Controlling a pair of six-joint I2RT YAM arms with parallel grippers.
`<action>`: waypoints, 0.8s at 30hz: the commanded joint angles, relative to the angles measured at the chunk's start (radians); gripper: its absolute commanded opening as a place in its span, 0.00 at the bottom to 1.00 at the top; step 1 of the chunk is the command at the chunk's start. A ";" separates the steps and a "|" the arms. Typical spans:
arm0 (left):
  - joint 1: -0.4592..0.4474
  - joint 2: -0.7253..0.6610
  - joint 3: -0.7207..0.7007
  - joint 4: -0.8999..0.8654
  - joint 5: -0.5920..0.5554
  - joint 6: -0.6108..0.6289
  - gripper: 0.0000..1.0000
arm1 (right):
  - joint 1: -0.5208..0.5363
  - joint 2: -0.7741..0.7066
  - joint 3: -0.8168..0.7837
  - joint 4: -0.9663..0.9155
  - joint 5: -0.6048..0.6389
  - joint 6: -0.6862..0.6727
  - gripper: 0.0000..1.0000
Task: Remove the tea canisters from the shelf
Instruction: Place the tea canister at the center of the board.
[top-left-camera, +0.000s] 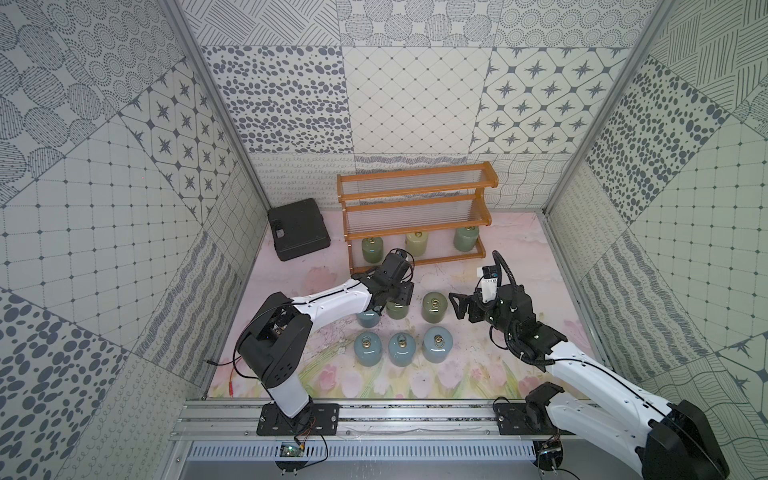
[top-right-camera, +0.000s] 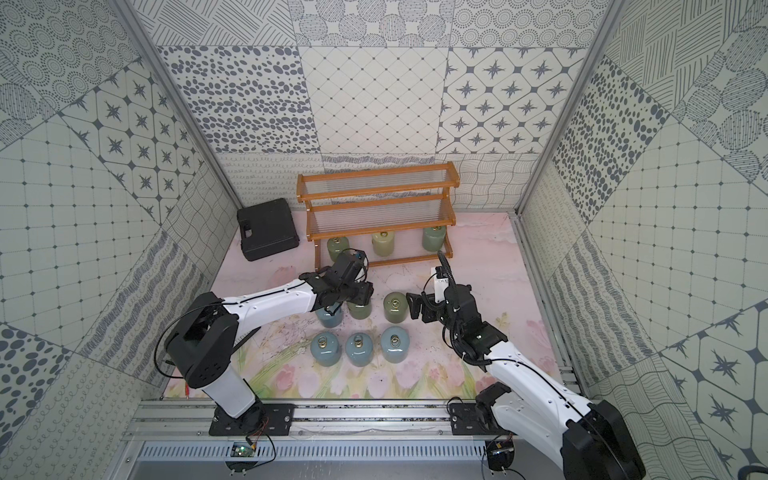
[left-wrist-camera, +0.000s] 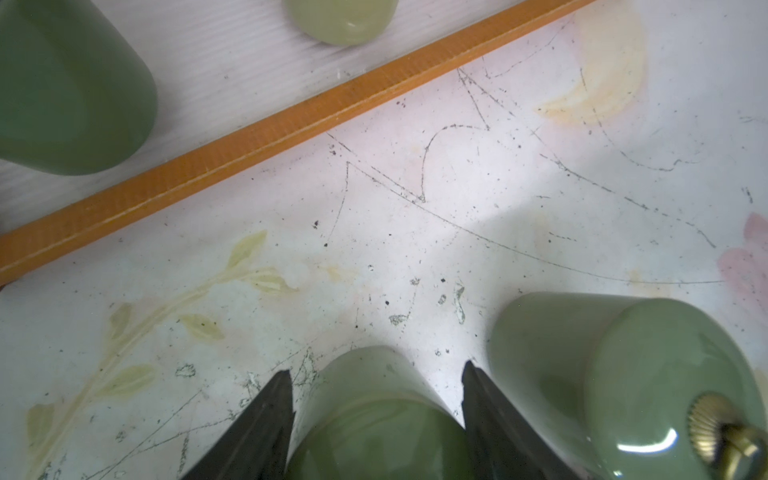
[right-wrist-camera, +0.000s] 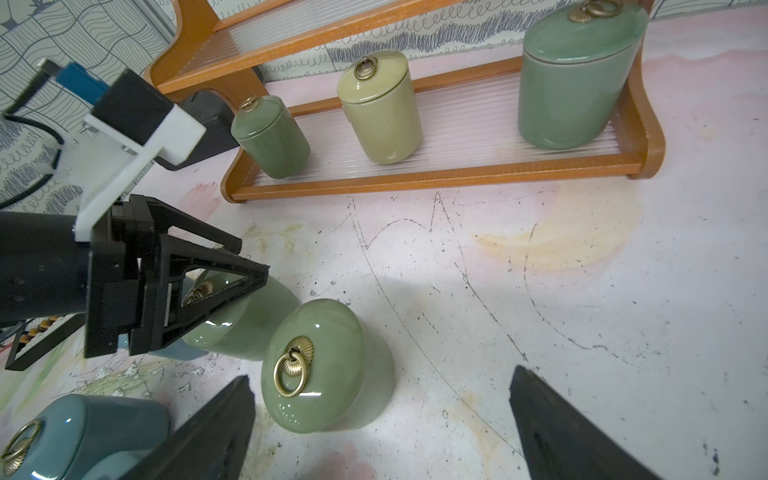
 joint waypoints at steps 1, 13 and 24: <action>-0.022 -0.003 -0.015 -0.085 0.060 -0.045 0.68 | -0.003 -0.025 -0.015 0.022 -0.004 0.007 1.00; -0.024 -0.030 -0.030 -0.080 0.060 -0.053 0.69 | -0.003 -0.030 -0.013 0.015 0.001 0.005 1.00; -0.025 -0.048 -0.011 -0.068 0.044 -0.026 0.75 | -0.003 -0.023 -0.002 0.008 0.016 -0.002 1.00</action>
